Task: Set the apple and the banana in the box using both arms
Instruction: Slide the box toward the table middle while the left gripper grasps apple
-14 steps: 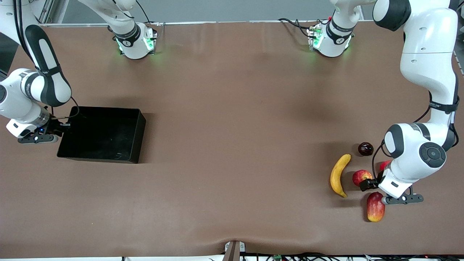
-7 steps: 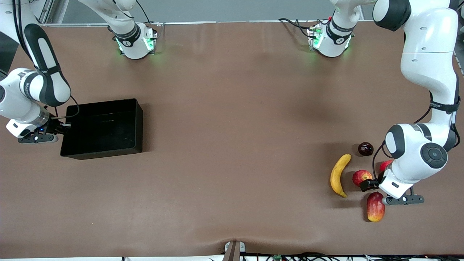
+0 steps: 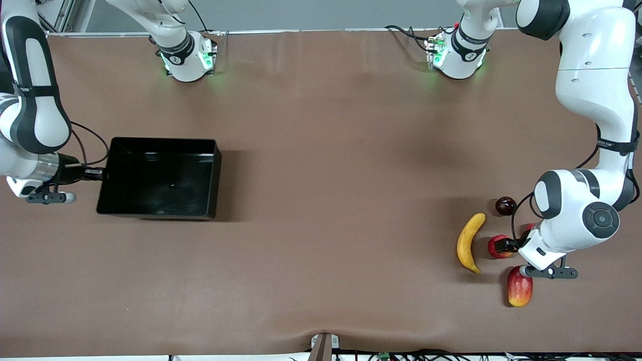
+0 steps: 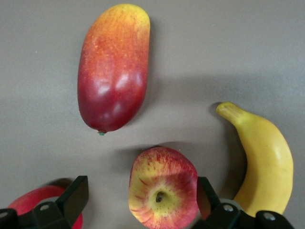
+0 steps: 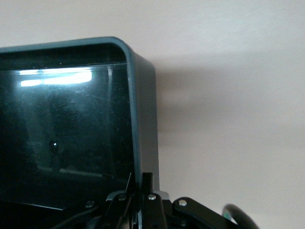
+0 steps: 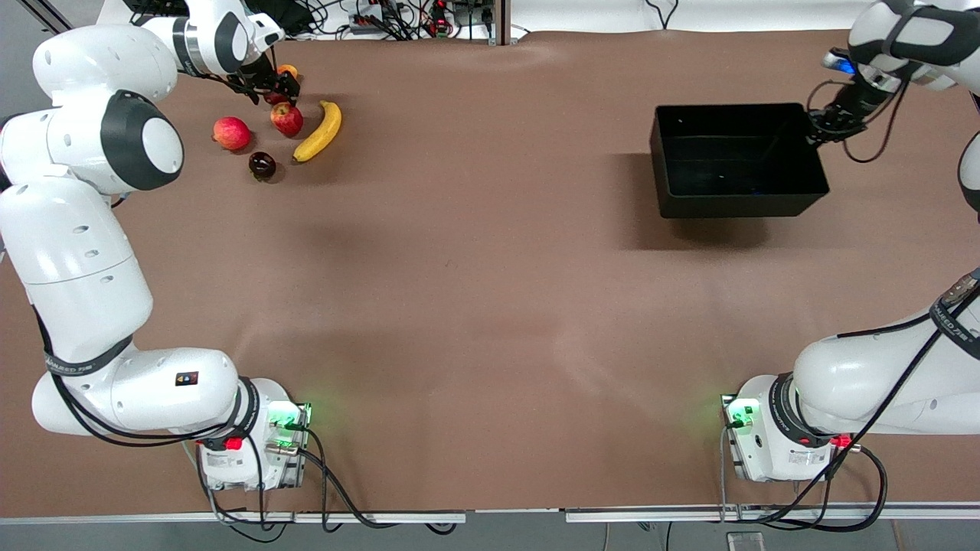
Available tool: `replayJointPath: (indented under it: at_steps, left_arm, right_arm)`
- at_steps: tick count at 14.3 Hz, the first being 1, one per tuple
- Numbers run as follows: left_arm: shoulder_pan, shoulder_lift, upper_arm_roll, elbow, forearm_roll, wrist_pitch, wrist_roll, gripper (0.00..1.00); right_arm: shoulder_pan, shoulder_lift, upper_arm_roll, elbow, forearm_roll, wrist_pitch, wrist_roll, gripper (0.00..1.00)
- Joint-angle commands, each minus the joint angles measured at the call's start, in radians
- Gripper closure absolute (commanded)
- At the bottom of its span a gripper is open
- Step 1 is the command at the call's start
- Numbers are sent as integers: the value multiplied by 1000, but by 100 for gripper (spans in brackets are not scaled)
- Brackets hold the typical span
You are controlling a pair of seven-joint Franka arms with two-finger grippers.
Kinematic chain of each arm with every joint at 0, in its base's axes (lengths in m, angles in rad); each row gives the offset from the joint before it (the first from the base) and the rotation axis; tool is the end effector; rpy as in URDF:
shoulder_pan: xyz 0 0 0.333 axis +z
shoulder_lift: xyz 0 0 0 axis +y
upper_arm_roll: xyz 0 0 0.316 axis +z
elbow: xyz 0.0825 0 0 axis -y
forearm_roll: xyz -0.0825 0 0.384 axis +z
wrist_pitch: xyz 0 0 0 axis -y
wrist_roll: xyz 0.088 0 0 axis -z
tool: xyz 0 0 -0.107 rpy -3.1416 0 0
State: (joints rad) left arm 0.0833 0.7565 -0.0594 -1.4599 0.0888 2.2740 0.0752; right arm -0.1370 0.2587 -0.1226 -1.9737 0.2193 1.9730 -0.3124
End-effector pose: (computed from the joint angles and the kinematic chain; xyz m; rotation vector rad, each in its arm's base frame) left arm 0.7269 0.0275 0.2400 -3.1052 0.1388 -0.0899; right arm 0.5577 -0.1316 0.3224 -2.9026 0.0861 0.2924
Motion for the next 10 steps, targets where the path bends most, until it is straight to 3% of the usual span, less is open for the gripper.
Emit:
replayJointPath:
  at_steps: [1,10]
  left_arm:
    - [12,-19,-33,-10,6,-30,26,0]
    - [9,-14,-36,-37,14,-73,60,0]
  right_arm:
    - [83,-16,0,58,28,-91,142,100]
    - [583,-9,-2,61,41,-30,635,100]
